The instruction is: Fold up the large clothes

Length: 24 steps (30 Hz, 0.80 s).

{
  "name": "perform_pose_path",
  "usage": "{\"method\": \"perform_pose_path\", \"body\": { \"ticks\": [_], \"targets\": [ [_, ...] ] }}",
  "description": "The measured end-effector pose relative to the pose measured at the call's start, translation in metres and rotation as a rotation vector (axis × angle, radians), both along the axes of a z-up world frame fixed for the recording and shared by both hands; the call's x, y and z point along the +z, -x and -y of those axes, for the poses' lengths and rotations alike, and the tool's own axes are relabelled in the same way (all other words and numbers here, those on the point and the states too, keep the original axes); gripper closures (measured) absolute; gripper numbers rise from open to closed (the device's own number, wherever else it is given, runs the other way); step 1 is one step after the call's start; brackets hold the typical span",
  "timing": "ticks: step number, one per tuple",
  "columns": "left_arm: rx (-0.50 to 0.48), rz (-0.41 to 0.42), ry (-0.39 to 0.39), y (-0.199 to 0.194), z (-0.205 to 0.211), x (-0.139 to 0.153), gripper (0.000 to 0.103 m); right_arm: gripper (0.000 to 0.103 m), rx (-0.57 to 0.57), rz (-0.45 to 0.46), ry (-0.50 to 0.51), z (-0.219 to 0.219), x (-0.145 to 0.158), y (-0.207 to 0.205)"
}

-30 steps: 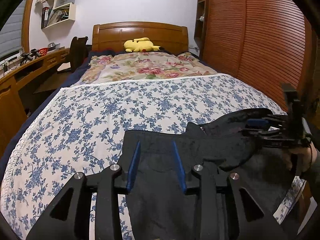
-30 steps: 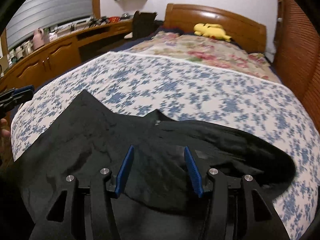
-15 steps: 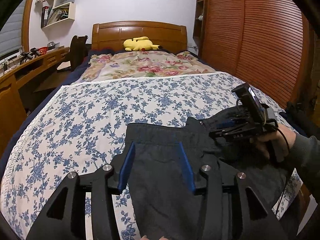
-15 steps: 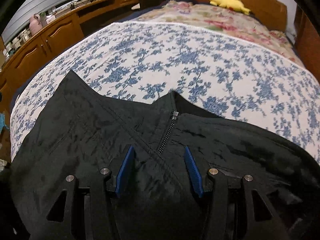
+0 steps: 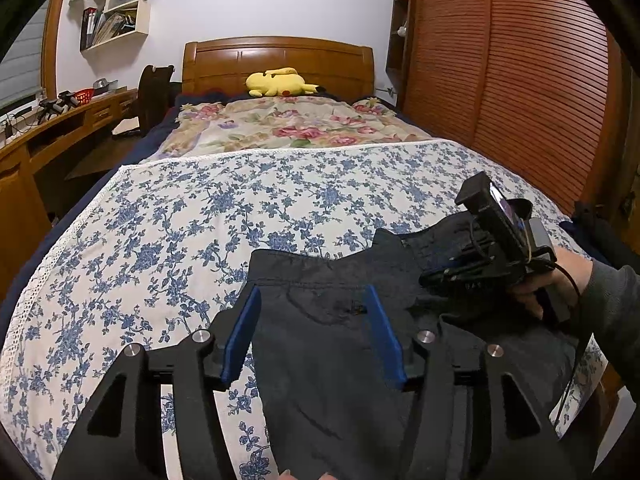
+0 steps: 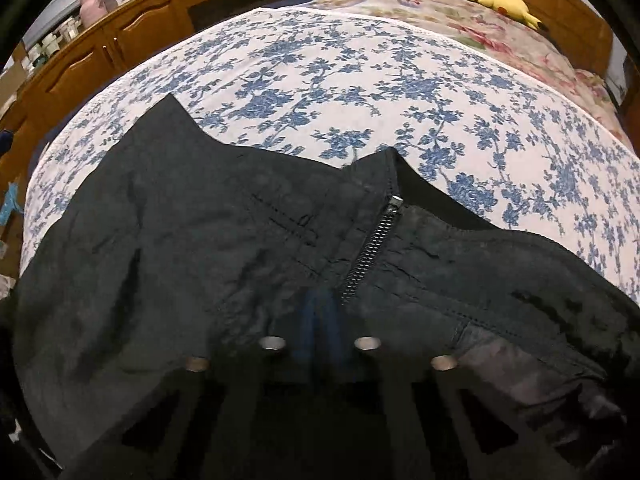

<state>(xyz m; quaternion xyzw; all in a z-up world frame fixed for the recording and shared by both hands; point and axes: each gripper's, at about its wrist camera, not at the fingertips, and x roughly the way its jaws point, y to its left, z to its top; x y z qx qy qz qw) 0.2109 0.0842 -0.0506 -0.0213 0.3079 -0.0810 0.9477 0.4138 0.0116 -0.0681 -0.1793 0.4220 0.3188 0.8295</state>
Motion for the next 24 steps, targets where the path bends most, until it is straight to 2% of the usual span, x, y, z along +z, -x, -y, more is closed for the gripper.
{"method": "perform_pose_path", "body": {
  "ticks": [2, 6, 11, 17, 23, 24],
  "targets": [
    [-0.002, 0.001, 0.0, 0.0, 0.0, 0.0, 0.046, 0.102, 0.007, 0.013, -0.001, -0.001, -0.001, -0.002],
    [-0.004, 0.002, 0.0, -0.001, 0.001, 0.0, 0.045, 0.102, -0.021, 0.093, -0.028, -0.001, 0.007, 0.003],
    [-0.003, 0.001, 0.0, -0.001, 0.001, 0.0, 0.045, 0.102, -0.007, 0.122, -0.073, -0.001, 0.013, 0.008],
    [-0.009, -0.004, -0.004, -0.001, 0.004, 0.0, 0.045, 0.103, -0.02, 0.233, -0.099, 0.004, 0.028, 0.023],
    [-0.019, -0.008, -0.011, 0.0, 0.006, -0.001, 0.045, 0.103, -0.022, 0.201, -0.054, 0.002, 0.025, 0.02],
    [-0.021, -0.01, -0.012, 0.0, 0.006, -0.002, 0.045, 0.099, -0.031, 0.178, -0.047, 0.004, 0.023, 0.016]
  ]
}}
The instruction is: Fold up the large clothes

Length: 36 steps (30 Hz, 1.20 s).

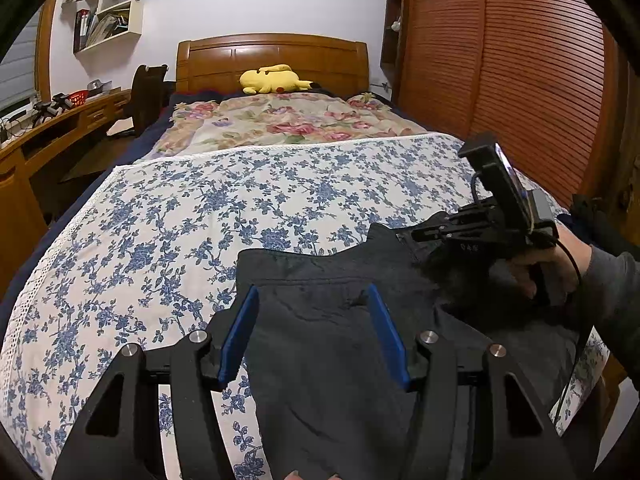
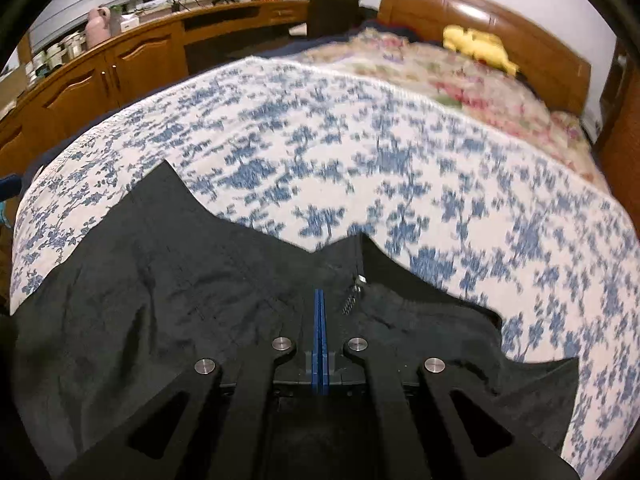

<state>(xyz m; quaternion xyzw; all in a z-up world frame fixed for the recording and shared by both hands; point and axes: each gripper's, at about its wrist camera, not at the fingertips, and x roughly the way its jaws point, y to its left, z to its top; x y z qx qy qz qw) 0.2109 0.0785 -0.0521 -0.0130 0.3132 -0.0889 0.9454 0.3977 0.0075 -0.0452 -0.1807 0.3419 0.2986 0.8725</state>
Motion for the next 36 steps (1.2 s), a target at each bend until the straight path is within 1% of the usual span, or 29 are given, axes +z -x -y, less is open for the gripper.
{"method": "perform_pose_path", "body": {
  "ticks": [1, 2, 3, 4, 5, 6, 9, 11, 12, 13, 14, 16, 17, 19, 21, 22, 23, 24, 26, 29, 31, 33, 36],
  "targets": [
    [-0.001, -0.002, -0.001, 0.0, 0.0, -0.001, 0.045, 0.096, -0.009, -0.013, 0.012, 0.001, 0.0, -0.004],
    [-0.003, -0.004, -0.003, 0.0, 0.001, -0.001, 0.045, 0.089, -0.009, -0.016, 0.021, 0.003, -0.001, -0.005],
    [-0.005, -0.005, -0.004, 0.0, 0.001, -0.002, 0.045, 0.077, -0.009, -0.009, 0.035, 0.005, -0.003, -0.004],
    [-0.007, -0.006, -0.005, 0.0, 0.002, -0.002, 0.045, 0.07, -0.01, -0.007, 0.045, 0.007, -0.002, -0.005],
    [-0.009, -0.007, -0.007, -0.001, 0.003, -0.002, 0.045, 0.052, -0.008, -0.008, 0.056, 0.008, -0.002, -0.004],
    [-0.012, -0.008, -0.009, 0.0, 0.004, -0.002, 0.045, 0.045, -0.007, -0.01, 0.08, 0.009, -0.004, -0.003],
    [-0.019, -0.011, -0.011, -0.002, 0.006, -0.003, 0.045, 0.042, 0.003, -0.029, 0.155, 0.007, -0.006, -0.005],
    [-0.023, -0.013, -0.014, -0.002, 0.008, -0.004, 0.045, 0.042, 0.005, -0.022, 0.214, 0.007, -0.009, -0.004],
    [-0.025, -0.013, -0.016, -0.001, 0.009, -0.004, 0.045, 0.042, 0.007, -0.04, 0.229, 0.008, -0.012, -0.005],
    [-0.026, -0.013, -0.017, -0.001, 0.009, -0.004, 0.045, 0.042, 0.018, -0.074, 0.233, 0.01, -0.015, -0.007],
    [-0.027, -0.015, -0.019, -0.002, 0.01, -0.004, 0.045, 0.042, 0.026, -0.088, 0.237, 0.01, -0.019, -0.006],
    [-0.027, -0.019, -0.023, -0.002, 0.01, -0.006, 0.045, 0.042, 0.038, -0.068, 0.244, 0.01, -0.02, -0.003],
    [-0.027, -0.02, -0.022, -0.003, 0.01, -0.006, 0.045, 0.042, 0.043, -0.075, 0.243, 0.009, -0.022, -0.003],
    [-0.029, -0.023, -0.024, -0.003, 0.011, -0.007, 0.045, 0.049, 0.052, -0.073, 0.255, 0.008, -0.023, -0.002],
    [-0.03, -0.023, -0.025, -0.004, 0.011, -0.007, 0.045, 0.071, 0.05, -0.049, 0.285, 0.009, -0.024, -0.001],
    [-0.029, -0.024, -0.025, -0.004, 0.011, -0.007, 0.045, 0.075, 0.05, -0.039, 0.29, 0.01, -0.022, -0.001],
    [-0.029, -0.026, -0.027, -0.004, 0.012, -0.007, 0.044, 0.084, 0.054, -0.027, 0.286, 0.012, -0.018, 0.0],
    [-0.03, -0.028, -0.028, -0.005, 0.012, -0.007, 0.044, 0.089, 0.054, -0.001, 0.282, 0.013, -0.013, 0.001],
    [-0.032, -0.029, -0.029, -0.005, 0.014, -0.007, 0.044, 0.093, 0.044, 0.047, 0.284, 0.012, -0.008, 0.005],
    [-0.038, -0.028, -0.03, -0.005, 0.016, -0.008, 0.044, 0.095, 0.003, 0.128, 0.287, 0.005, -0.003, 0.006],
    [-0.043, -0.03, -0.028, -0.005, 0.018, -0.009, 0.044, 0.095, -0.034, 0.185, 0.272, -0.001, 0.001, 0.001],
    [-0.049, -0.033, -0.031, -0.004, 0.021, -0.011, 0.044, 0.095, -0.069, 0.189, 0.244, -0.007, 0.003, -0.007],
    [-0.059, -0.041, -0.037, -0.005, 0.026, -0.014, 0.044, 0.095, -0.112, 0.2, 0.234, -0.015, 0.001, -0.021]
  ]
}}
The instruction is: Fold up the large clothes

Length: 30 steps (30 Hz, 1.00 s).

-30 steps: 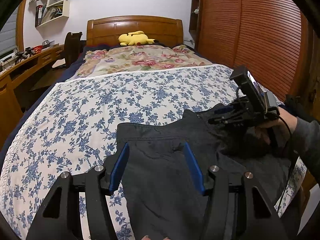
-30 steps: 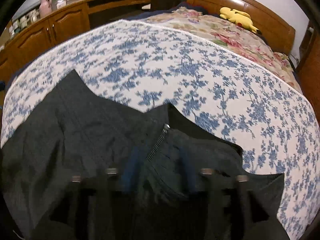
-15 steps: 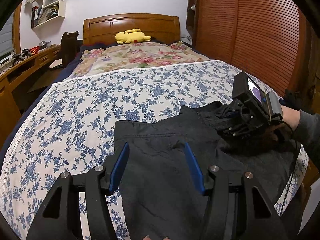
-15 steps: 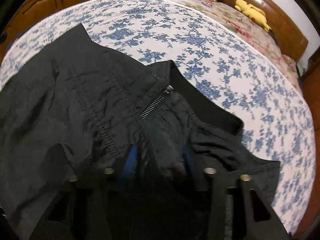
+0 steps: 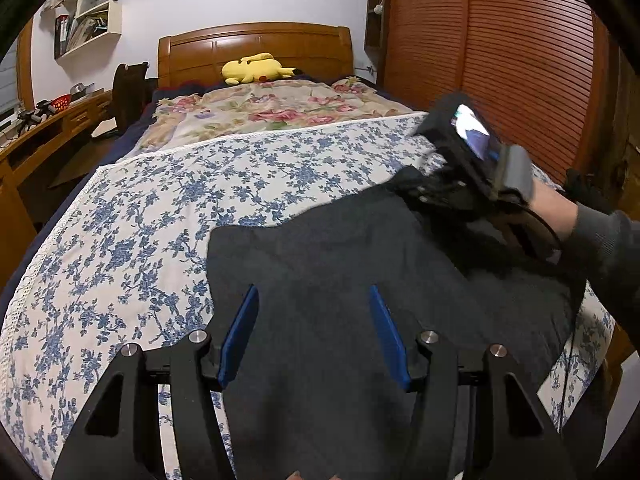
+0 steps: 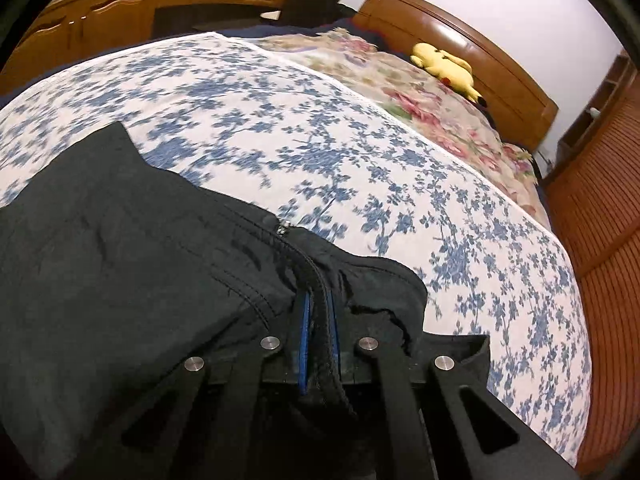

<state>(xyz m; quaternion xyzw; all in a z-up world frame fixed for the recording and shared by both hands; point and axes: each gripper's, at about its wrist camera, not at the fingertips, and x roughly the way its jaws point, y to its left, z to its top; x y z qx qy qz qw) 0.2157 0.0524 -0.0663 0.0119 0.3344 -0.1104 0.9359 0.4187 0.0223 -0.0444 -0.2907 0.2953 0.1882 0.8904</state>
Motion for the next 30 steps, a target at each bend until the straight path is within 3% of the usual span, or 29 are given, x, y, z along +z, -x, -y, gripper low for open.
{"method": "perform_pose_path", "body": {
  "ticks": [5, 7, 9, 12, 21, 26, 30],
  "targets": [
    [-0.02, -0.011, 0.009, 0.0, 0.007, -0.002, 0.044, 0.091, -0.041, -0.037, -0.114, 0.007, 0.004, -0.005],
    [-0.027, -0.011, 0.008, 0.0, 0.011, -0.003, 0.044, 0.074, -0.051, -0.053, -0.17, 0.016, 0.012, -0.005],
    [-0.032, -0.012, 0.005, 0.001, 0.014, -0.004, 0.044, 0.05, -0.057, -0.056, -0.228, 0.033, 0.024, 0.001],
    [-0.037, -0.012, 0.006, 0.001, 0.017, -0.004, 0.044, 0.037, -0.058, -0.039, -0.251, 0.059, 0.038, 0.01],
    [-0.051, -0.016, 0.002, 0.002, 0.025, -0.006, 0.044, 0.027, -0.094, -0.038, -0.399, 0.13, 0.06, 0.041],
    [-0.06, -0.022, -0.007, 0.001, 0.031, -0.008, 0.044, 0.027, -0.081, -0.02, -0.39, 0.125, 0.068, 0.048],
    [-0.059, -0.025, -0.014, 0.0, 0.032, -0.01, 0.044, 0.026, -0.043, 0.005, -0.47, 0.118, 0.086, 0.053]
  ]
}}
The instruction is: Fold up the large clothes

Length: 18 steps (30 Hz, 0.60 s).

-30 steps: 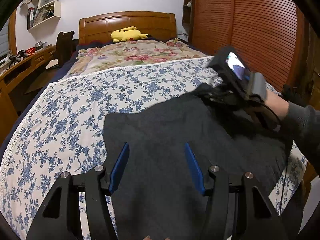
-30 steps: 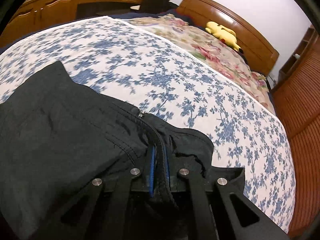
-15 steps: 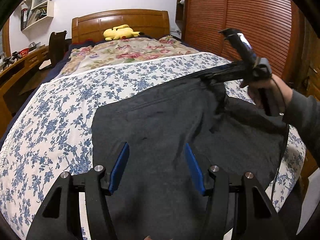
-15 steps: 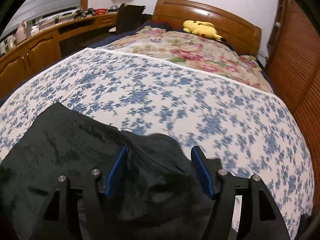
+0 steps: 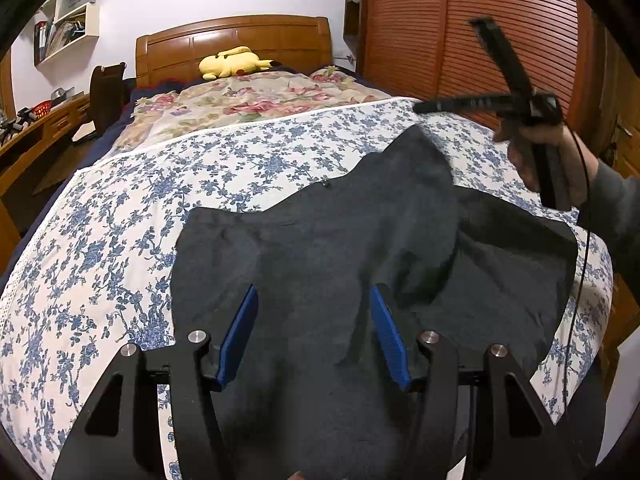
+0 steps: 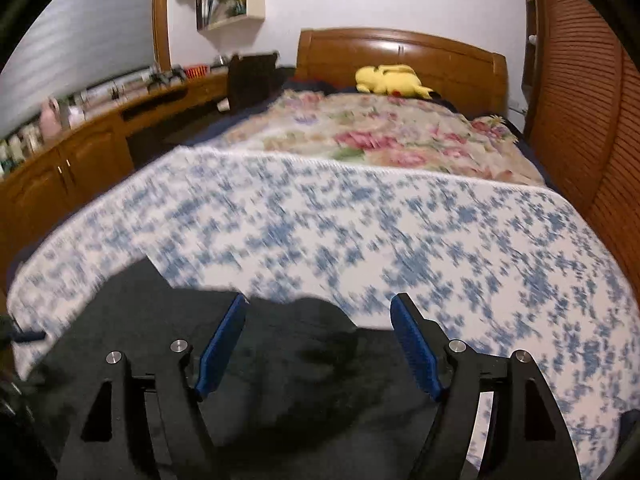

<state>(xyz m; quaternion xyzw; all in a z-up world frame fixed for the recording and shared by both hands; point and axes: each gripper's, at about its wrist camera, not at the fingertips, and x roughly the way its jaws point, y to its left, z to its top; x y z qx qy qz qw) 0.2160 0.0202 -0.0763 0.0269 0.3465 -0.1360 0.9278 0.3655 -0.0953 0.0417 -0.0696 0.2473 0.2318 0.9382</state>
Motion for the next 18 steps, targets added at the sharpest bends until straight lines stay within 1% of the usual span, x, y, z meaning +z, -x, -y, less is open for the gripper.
{"method": "perform_pose_path", "body": {
  "ticks": [1, 3, 5, 7, 9, 13, 14, 15, 16, 17, 18],
  "targets": [
    [0.002, -0.003, -0.002, 0.0, -0.001, -0.001, 0.044, 0.026, 0.0, 0.008, -0.008, 0.0, 0.003, 0.001],
    [0.009, -0.005, -0.003, -0.001, -0.002, -0.001, 0.044, 0.026, -0.033, 0.031, 0.018, -0.001, 0.007, 0.002],
    [0.024, -0.008, -0.001, -0.002, -0.008, -0.001, 0.044, 0.026, -0.06, 0.009, 0.054, 0.002, 0.003, -0.002],
    [0.037, -0.006, 0.002, -0.002, -0.013, 0.001, 0.044, 0.026, -0.101, -0.038, 0.113, 0.01, -0.011, -0.011],
    [0.049, 0.0, 0.005, -0.001, -0.018, 0.003, 0.044, 0.026, -0.166, -0.088, 0.164, 0.026, -0.031, -0.023],
    [0.079, 0.007, 0.017, -0.001, -0.03, 0.006, 0.044, 0.026, -0.267, -0.246, 0.179, 0.067, -0.079, -0.051],
    [0.085, 0.009, 0.019, -0.001, -0.033, 0.006, 0.044, 0.028, -0.285, -0.28, 0.19, 0.075, -0.092, -0.057],
    [0.091, 0.01, 0.021, -0.001, -0.034, 0.007, 0.044, 0.032, -0.297, -0.319, 0.201, 0.083, -0.105, -0.062],
    [0.096, 0.01, 0.022, -0.002, -0.036, 0.007, 0.044, 0.033, -0.301, -0.353, 0.2, 0.089, -0.115, -0.066],
    [0.101, 0.011, 0.021, -0.002, -0.038, 0.007, 0.044, 0.037, -0.291, -0.394, 0.174, 0.096, -0.125, -0.068],
    [0.106, 0.011, 0.021, -0.002, -0.04, 0.007, 0.044, 0.057, -0.271, -0.421, 0.144, 0.101, -0.129, -0.07]
  ]
}}
